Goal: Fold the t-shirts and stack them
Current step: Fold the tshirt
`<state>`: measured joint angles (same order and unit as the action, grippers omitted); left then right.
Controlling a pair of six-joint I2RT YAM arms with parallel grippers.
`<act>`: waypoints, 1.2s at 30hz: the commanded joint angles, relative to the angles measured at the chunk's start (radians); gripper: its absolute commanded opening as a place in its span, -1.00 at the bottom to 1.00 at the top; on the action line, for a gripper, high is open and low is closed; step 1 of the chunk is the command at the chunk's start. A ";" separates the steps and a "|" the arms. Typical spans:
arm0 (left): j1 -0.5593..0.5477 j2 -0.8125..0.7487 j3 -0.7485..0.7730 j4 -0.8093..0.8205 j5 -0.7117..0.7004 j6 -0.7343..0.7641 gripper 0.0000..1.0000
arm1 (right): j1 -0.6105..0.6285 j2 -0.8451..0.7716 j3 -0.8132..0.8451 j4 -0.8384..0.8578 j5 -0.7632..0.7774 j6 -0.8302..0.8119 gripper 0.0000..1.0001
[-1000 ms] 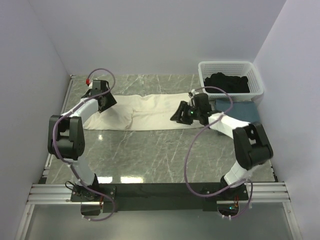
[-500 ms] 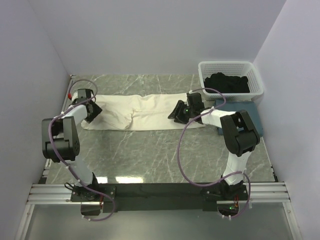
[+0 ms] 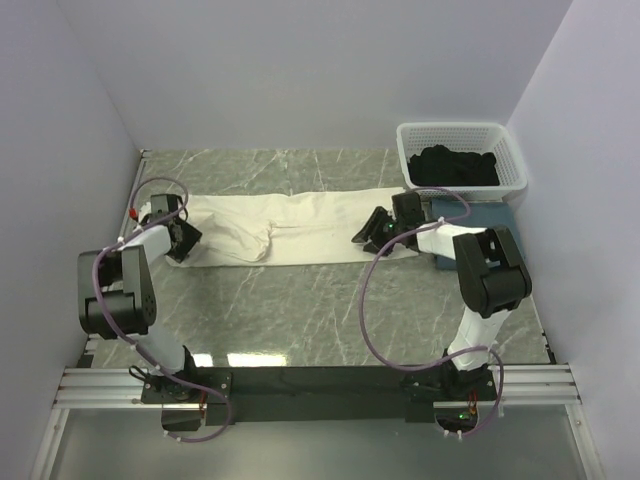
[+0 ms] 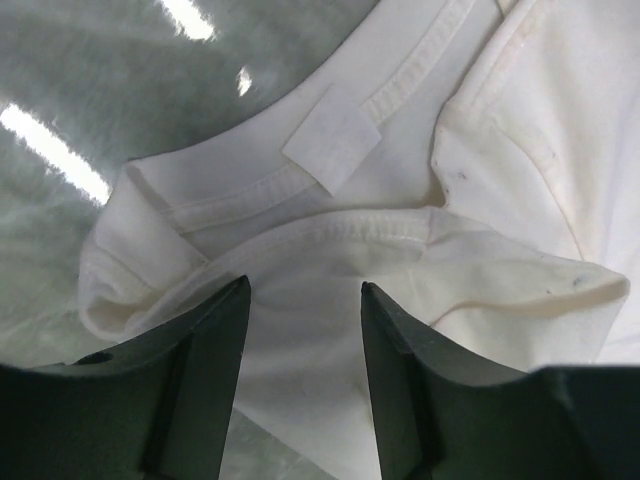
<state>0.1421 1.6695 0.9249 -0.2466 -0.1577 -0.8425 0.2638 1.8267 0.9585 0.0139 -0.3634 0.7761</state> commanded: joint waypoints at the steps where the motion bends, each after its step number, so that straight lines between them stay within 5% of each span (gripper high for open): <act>1: 0.011 -0.056 -0.084 -0.114 0.021 -0.035 0.10 | -0.028 -0.001 -0.095 -0.282 0.086 -0.055 0.13; 9: 0.033 -0.281 -0.218 -0.204 0.029 -0.029 0.11 | -0.040 -0.202 -0.234 -0.359 0.087 -0.084 0.14; 16: 0.007 -0.471 -0.163 -0.158 0.116 0.115 0.25 | 0.023 -0.346 -0.112 -0.266 0.000 -0.138 0.11; 22: -0.055 -0.407 -0.094 -0.050 0.279 0.255 0.25 | 0.144 -0.215 0.031 -0.079 -0.114 -0.098 0.08; 36: -0.134 -0.128 0.058 -0.016 0.253 0.329 0.17 | 0.345 0.132 0.293 0.139 -0.212 0.114 0.06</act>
<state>0.0071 1.5314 0.9279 -0.2890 0.0925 -0.5457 0.5854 1.9358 1.1999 0.0910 -0.5461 0.8383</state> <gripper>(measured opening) 0.590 0.532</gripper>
